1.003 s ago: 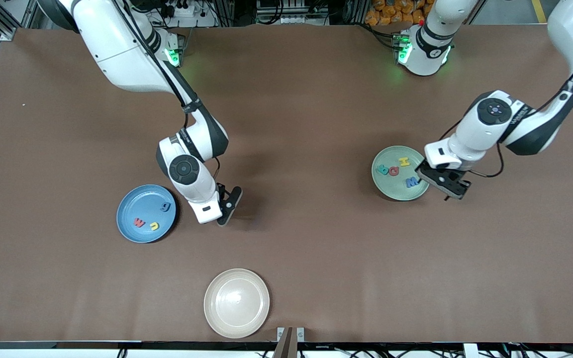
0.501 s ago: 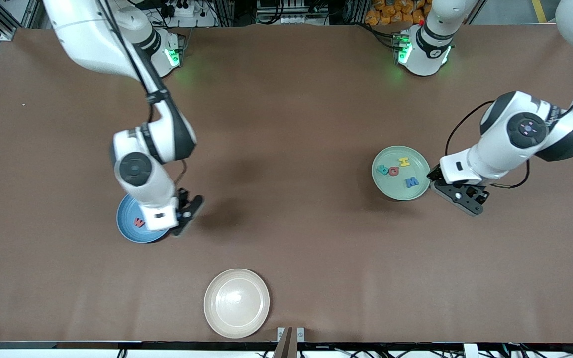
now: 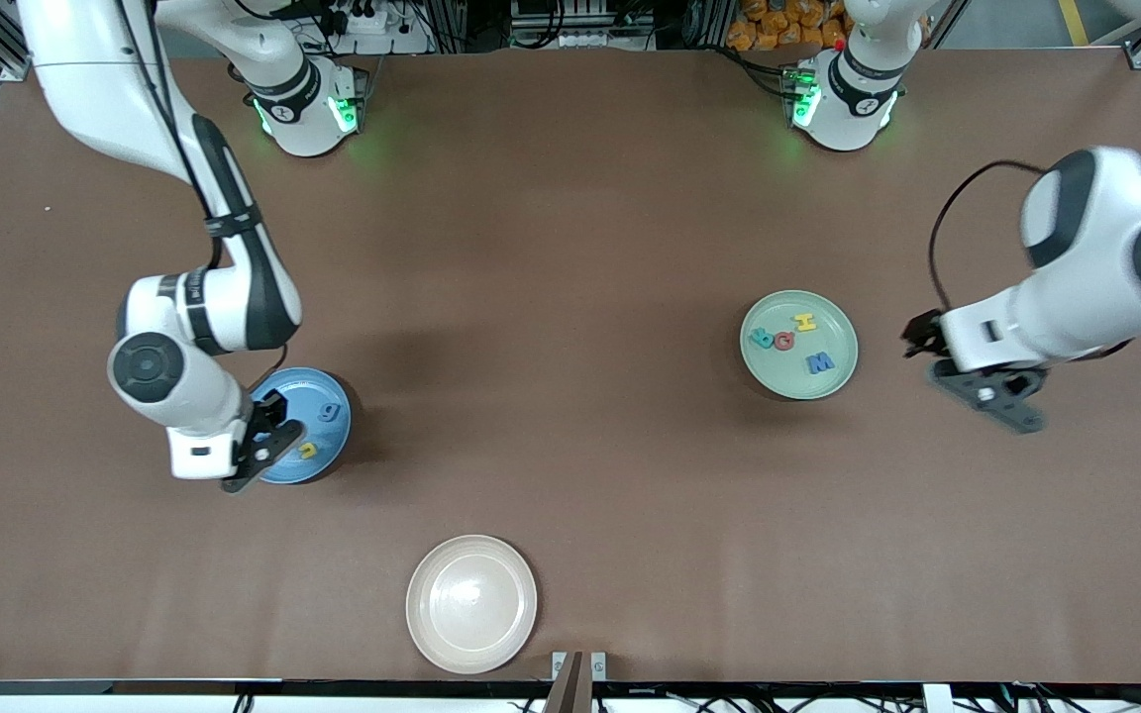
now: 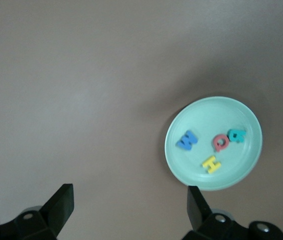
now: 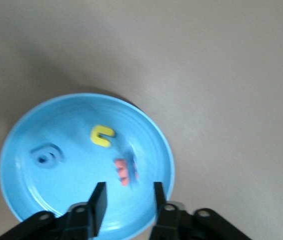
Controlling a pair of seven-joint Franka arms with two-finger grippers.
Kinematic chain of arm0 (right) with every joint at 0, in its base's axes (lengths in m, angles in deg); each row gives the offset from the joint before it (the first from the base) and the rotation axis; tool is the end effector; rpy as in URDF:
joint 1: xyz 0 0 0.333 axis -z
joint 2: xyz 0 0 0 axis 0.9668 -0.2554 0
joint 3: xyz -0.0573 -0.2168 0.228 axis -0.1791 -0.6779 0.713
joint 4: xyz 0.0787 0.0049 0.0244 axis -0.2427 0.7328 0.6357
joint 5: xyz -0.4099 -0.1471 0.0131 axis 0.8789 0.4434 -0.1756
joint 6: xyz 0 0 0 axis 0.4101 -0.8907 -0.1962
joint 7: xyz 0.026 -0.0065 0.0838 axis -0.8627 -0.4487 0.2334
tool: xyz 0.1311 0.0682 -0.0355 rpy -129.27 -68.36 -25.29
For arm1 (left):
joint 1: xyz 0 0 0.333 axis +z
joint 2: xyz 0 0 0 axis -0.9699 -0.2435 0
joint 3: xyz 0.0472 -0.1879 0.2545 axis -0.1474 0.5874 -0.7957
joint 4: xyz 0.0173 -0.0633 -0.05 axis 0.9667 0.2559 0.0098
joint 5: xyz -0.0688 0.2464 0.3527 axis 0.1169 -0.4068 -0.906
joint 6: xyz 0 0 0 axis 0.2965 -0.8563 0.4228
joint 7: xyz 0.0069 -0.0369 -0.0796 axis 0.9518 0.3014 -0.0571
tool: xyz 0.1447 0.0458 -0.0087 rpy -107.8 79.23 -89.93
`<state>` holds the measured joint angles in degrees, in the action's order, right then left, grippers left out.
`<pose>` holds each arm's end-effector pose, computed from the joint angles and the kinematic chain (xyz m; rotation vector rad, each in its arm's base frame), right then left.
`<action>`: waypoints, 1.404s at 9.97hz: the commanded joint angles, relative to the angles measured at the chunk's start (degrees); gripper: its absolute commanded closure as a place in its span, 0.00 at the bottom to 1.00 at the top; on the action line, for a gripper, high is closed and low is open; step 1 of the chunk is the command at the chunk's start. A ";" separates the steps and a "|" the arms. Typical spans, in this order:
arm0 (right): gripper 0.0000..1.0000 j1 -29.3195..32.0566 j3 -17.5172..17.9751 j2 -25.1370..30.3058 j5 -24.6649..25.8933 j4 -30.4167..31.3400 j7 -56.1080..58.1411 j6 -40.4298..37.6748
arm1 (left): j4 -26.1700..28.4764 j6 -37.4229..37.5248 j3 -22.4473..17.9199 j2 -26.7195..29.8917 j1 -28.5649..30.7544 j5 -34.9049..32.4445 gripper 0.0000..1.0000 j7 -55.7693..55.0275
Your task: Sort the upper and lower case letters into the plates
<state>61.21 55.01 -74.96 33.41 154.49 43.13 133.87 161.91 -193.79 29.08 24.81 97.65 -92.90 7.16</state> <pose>0.6986 0.0487 0.2046 2.7571 1.1720 -0.0615 0.6465 -0.0445 0.3980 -3.0275 0.8180 0.1225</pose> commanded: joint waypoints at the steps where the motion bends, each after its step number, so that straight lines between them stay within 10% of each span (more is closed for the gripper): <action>1: 0.00 1.42 0.64 3.44 -0.29 0.73 -8.62 -4.17 | -2.47 7.11 -13.34 5.94 -10.80 4.72 0.00 0.64; 6: 0.00 8.63 7.76 18.55 -0.20 5.30 -27.92 -14.55 | -5.46 8.55 -20.07 13.87 -18.13 8.42 0.00 -27.89; 14: 0.00 15.22 7.23 29.65 -4.95 -12.17 -31.26 -38.11 | -4.95 9.95 -20.34 17.21 -20.69 8.16 0.00 -25.93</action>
<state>75.20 61.53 -45.82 29.42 145.02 14.21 98.86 156.91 -184.62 9.57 41.82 77.47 -85.64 -20.54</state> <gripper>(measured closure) 0.000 0.000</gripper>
